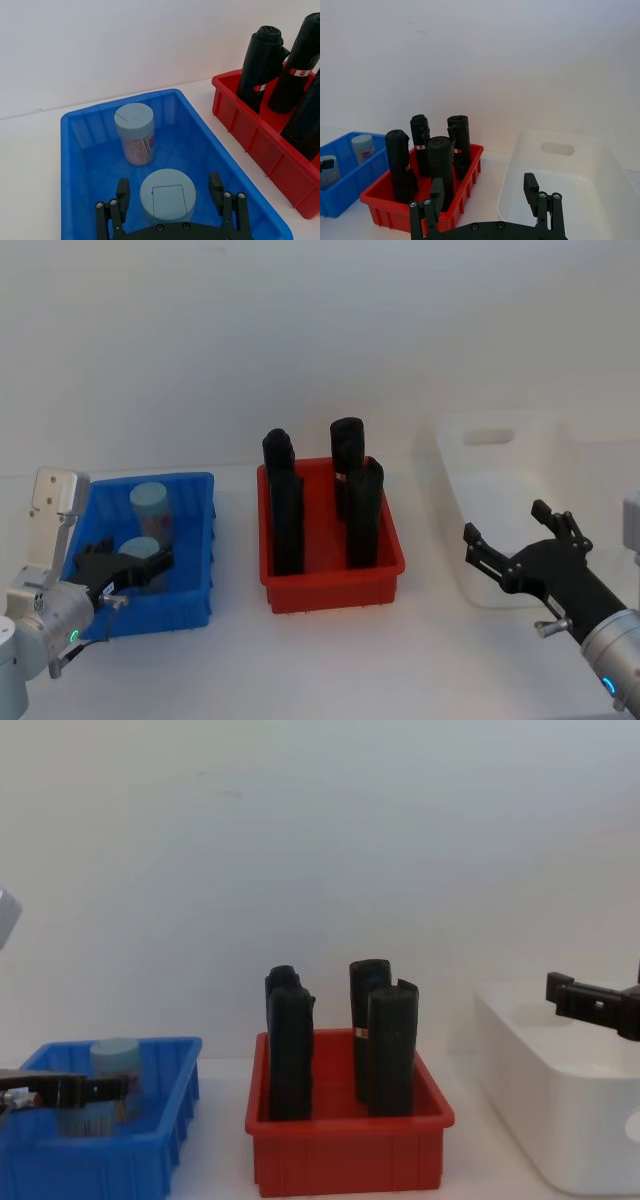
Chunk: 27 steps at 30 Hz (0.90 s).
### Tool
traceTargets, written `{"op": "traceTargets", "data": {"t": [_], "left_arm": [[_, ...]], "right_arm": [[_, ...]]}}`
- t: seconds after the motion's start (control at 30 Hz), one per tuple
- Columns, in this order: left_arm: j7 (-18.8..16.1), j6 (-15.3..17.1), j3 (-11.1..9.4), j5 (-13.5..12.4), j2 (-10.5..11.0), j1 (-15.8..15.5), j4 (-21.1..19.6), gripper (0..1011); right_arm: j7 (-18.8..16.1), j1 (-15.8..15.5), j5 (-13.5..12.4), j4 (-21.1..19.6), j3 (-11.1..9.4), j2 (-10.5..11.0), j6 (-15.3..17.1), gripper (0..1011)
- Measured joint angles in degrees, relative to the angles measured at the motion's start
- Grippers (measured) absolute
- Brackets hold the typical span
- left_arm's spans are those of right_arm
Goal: Pick the cotton swabs from the blue box and place them into the white box.
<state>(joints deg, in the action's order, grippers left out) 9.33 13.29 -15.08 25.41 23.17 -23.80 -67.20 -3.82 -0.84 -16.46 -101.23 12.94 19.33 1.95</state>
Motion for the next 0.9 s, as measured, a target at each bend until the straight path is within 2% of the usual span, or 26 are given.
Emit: {"op": "traceTargets", "data": {"t": [0.13,0.37,0.4,0.43,0.53,0.9], "left_arm": [[0.61,0.05,0.03,0.05,-0.14,-0.33,0.59,950],[1.95,0.06,0.04,0.01,-0.42,-1.14,1.90,739],[2.23,0.05,0.05,-0.03,-0.48,-1.29,2.14,739],[2.38,0.03,0.05,-0.07,-0.51,-1.37,2.24,682],[3.01,-0.08,0.05,-0.25,-0.57,-1.62,2.61,650],[4.35,-0.58,0.09,-1.35,-0.40,-1.76,1.61,650]], "right_arm": [[0.00,0.00,0.00,0.00,0.00,0.00,0.00,1001],[0.00,0.00,0.00,0.00,0.00,0.00,0.00,1001],[0.00,0.00,0.00,0.00,0.00,0.00,0.00,1001],[0.00,0.00,0.00,0.00,0.00,0.00,0.00,1001],[0.00,0.00,0.00,0.00,0.00,0.00,0.00,1001],[0.00,0.00,0.00,0.00,0.00,0.00,0.00,1001]]}}
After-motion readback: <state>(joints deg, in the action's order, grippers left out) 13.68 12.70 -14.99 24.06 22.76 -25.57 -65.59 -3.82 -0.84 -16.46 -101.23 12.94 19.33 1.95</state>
